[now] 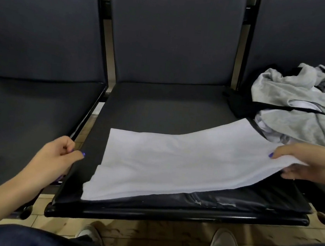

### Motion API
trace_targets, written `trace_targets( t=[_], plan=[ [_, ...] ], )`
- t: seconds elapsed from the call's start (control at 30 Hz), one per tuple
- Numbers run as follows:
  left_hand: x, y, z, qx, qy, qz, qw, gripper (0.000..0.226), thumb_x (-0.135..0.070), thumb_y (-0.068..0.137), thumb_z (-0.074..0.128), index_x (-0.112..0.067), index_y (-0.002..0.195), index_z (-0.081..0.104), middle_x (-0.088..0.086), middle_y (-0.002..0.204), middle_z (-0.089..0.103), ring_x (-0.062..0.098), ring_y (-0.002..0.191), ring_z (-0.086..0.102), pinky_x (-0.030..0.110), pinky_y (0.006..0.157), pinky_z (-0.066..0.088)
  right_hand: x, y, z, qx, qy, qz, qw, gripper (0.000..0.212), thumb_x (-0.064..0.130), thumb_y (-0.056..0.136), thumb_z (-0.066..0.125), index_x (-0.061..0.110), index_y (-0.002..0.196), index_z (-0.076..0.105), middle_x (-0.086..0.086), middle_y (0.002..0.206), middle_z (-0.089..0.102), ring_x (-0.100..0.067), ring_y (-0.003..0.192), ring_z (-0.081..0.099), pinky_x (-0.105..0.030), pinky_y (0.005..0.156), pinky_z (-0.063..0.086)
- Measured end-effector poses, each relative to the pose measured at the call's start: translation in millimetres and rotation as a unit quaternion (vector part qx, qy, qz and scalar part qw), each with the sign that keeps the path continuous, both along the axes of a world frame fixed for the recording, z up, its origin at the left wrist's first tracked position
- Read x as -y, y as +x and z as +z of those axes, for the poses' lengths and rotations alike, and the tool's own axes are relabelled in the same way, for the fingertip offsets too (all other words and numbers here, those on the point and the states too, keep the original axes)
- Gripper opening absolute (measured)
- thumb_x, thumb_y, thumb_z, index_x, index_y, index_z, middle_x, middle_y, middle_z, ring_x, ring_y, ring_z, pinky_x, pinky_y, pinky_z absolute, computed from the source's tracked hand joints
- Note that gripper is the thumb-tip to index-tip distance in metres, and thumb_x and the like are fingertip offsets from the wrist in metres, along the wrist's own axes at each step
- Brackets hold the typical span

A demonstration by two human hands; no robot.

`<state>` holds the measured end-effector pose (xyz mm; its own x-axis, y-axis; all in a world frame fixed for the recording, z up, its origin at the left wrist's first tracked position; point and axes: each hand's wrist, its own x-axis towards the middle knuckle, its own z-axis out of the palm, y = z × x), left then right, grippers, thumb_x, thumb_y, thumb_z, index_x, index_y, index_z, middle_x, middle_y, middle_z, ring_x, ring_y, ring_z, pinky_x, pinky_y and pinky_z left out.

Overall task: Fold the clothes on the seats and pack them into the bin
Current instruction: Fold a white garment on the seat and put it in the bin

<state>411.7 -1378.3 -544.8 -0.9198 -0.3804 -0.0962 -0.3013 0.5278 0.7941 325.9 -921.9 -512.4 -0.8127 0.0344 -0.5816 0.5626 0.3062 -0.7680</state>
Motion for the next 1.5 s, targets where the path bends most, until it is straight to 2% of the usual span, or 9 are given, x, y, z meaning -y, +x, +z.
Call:
trace_targets(
  t=[0.2, 0.37, 0.6, 0.77, 0.93, 1.1, 1.27, 1.4, 1.5],
  plan=[
    [-1, -11, -9, -0.031, 0.026, -0.016, 0.999, 0.029, -0.005, 0.087, 0.061, -0.010, 0.071, 0.037, 0.006, 0.046, 0.037, 0.014, 0.035, 0.029, 0.023, 0.047, 0.027, -7, -5, -4, -0.075, -0.263, -0.038, 0.961, 0.024, 0.001, 0.076, 0.045, -0.013, 0.092, 0.056, 0.015, 0.066, 0.057, -0.028, 0.080, 0.064, -0.045, 0.085, 0.052],
    [-11, -16, -7, -0.099, 0.052, -0.012, 0.994, 0.034, 0.000, 0.086, 0.060, -0.014, 0.066, 0.037, 0.011, 0.052, 0.034, 0.014, 0.043, 0.028, 0.024, 0.048, 0.025, 26, 8, 40, -0.139, -0.323, -0.097, 0.931, 0.026, 0.002, 0.044, 0.054, 0.016, 0.034, 0.034, 0.003, 0.039, 0.025, -0.010, 0.034, 0.027, -0.015, 0.039, 0.037],
    [-26, -21, -7, -0.092, 0.106, -0.035, 0.989, 0.033, 0.015, 0.085, 0.048, -0.010, 0.069, 0.034, -0.001, 0.042, 0.029, 0.011, 0.035, 0.026, 0.017, 0.037, 0.023, 128, 15, 62, -0.162, -0.255, 0.138, 0.943, 0.047, -0.003, 0.080, 0.039, 0.014, 0.036, 0.042, -0.002, 0.037, 0.036, -0.012, 0.035, 0.034, -0.022, 0.042, 0.031],
    [-45, -31, -7, -0.050, 0.203, -0.056, 0.976, 0.022, 0.013, 0.087, 0.048, -0.006, 0.077, 0.043, 0.004, 0.049, 0.052, 0.016, 0.045, 0.054, 0.037, 0.062, 0.051, 202, 8, 30, -0.100, -0.211, 0.295, 0.927, 0.041, -0.002, 0.086, 0.042, 0.008, 0.048, 0.054, -0.008, 0.049, 0.051, -0.018, 0.045, 0.048, -0.024, 0.049, 0.047],
    [-59, -46, -19, 0.079, 0.206, -0.059, 0.974, 0.013, 0.005, 0.092, 0.045, -0.002, 0.091, 0.056, 0.006, 0.056, 0.060, 0.011, 0.044, 0.056, 0.020, 0.042, 0.045, 249, 13, -15, 0.018, -0.111, 0.423, 0.899, 0.021, 0.010, 0.092, 0.038, 0.008, 0.079, 0.055, -0.006, 0.069, 0.062, -0.013, 0.055, 0.055, -0.020, 0.064, 0.046],
    [-54, -54, -21, 0.085, 0.203, -0.012, 0.975, 0.015, -0.005, 0.095, 0.047, -0.010, 0.103, 0.059, 0.013, 0.081, 0.066, 0.027, 0.071, 0.060, 0.032, 0.060, 0.045, 238, 8, -14, 0.042, -0.108, 0.454, 0.883, 0.030, 0.039, 0.100, 0.036, 0.012, 0.099, 0.050, -0.006, 0.079, 0.067, -0.011, 0.051, 0.056, -0.024, 0.065, 0.042],
    [-58, -57, -19, 0.089, 0.131, -0.039, 0.987, 0.022, -0.028, 0.091, 0.060, -0.015, 0.108, 0.056, 0.003, 0.081, 0.063, 0.011, 0.063, 0.060, 0.020, 0.051, 0.045, 236, 13, -15, 0.005, -0.071, 0.495, 0.866, 0.038, 0.029, 0.100, 0.042, 0.007, 0.131, 0.048, -0.018, 0.095, 0.069, -0.010, 0.057, 0.054, -0.023, 0.071, 0.041],
    [-55, -53, -15, 0.072, 0.082, -0.075, 0.991, 0.042, -0.001, 0.083, 0.067, -0.020, 0.118, 0.053, 0.017, 0.081, 0.070, 0.023, 0.069, 0.065, 0.035, 0.065, 0.052, 238, 15, -17, -0.043, -0.083, 0.437, 0.894, 0.034, 0.015, 0.098, 0.042, 0.013, 0.131, 0.053, 0.002, 0.072, 0.063, -0.009, 0.054, 0.055, -0.022, 0.066, 0.044],
    [-48, -47, -10, 0.039, 0.115, -0.069, 0.990, 0.043, 0.009, 0.082, 0.062, -0.025, 0.107, 0.062, 0.012, 0.083, 0.072, 0.020, 0.068, 0.068, 0.031, 0.058, 0.054, 229, 13, -20, -0.230, 0.056, 0.431, 0.871, 0.034, 0.015, 0.096, 0.045, 0.019, 0.128, 0.055, 0.002, 0.093, 0.062, -0.011, 0.081, 0.054, -0.026, 0.078, 0.044]
  ],
)
